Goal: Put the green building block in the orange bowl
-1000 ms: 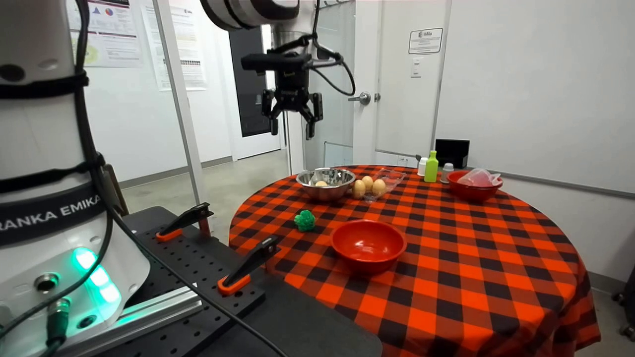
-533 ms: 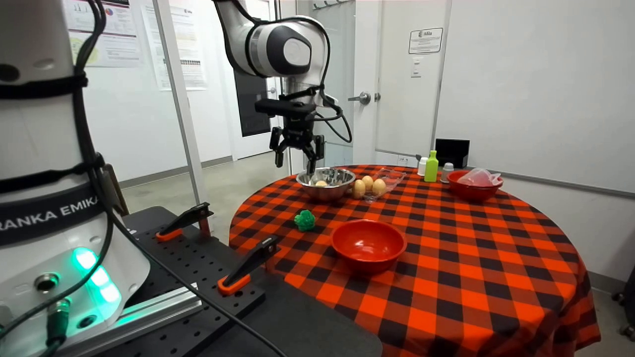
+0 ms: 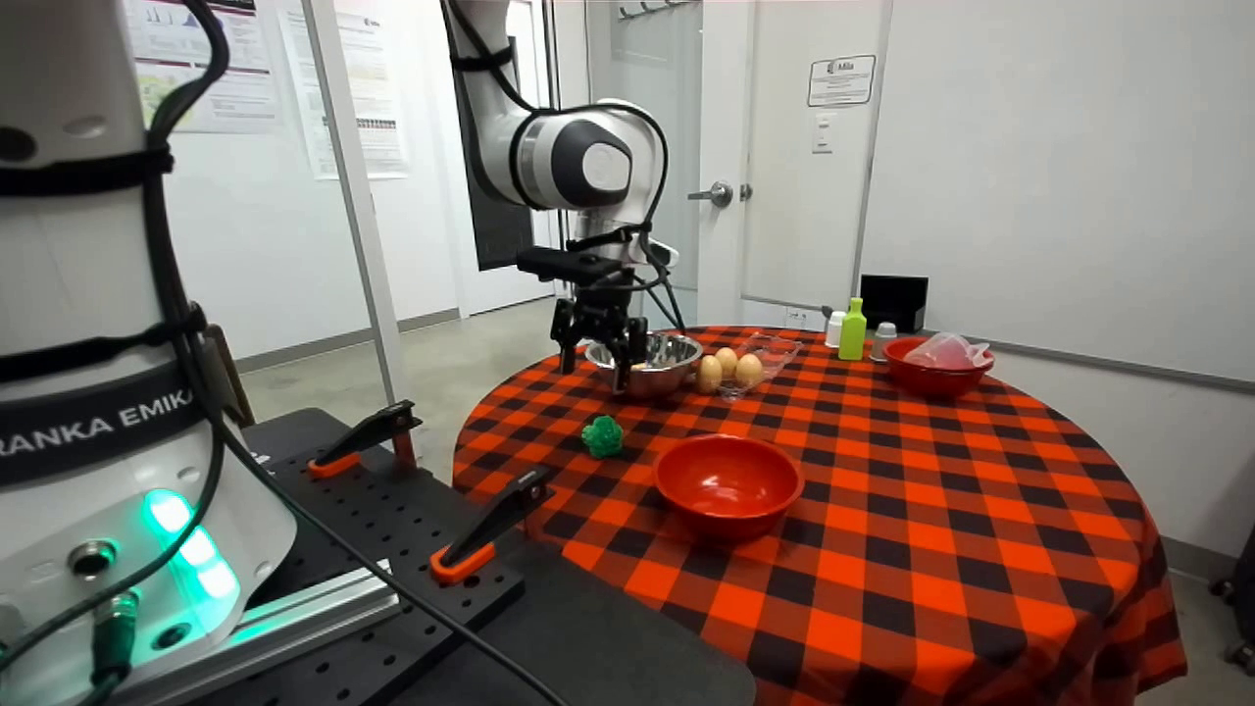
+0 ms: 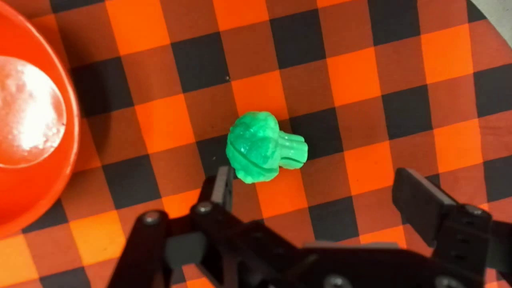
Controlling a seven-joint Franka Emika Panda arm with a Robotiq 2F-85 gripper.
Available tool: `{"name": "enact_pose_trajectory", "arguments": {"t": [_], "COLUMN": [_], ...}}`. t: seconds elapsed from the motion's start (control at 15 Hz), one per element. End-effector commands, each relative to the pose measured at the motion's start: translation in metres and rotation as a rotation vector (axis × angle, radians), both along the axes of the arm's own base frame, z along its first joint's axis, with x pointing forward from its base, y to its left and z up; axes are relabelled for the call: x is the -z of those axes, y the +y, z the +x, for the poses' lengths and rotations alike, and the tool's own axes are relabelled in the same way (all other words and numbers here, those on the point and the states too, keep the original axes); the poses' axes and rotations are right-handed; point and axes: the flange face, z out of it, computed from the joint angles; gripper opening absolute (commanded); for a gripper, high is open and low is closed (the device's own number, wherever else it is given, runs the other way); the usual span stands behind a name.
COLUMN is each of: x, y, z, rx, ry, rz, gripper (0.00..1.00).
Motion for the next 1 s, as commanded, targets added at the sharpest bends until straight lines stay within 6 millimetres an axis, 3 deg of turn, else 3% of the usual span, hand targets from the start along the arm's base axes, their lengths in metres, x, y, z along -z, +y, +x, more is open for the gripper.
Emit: {"name": "enact_pose_trajectory", "arguments": {"t": [0.0, 0.93], "x": [0.022, 0.086], "y": [-0.001, -0.006], "z": [0.006, 0.006], "rx": [0.064, 0.141], "ry": [0.017, 0.113], "rz": [-0.042, -0.078], "gripper": [1.0, 1.0]}}
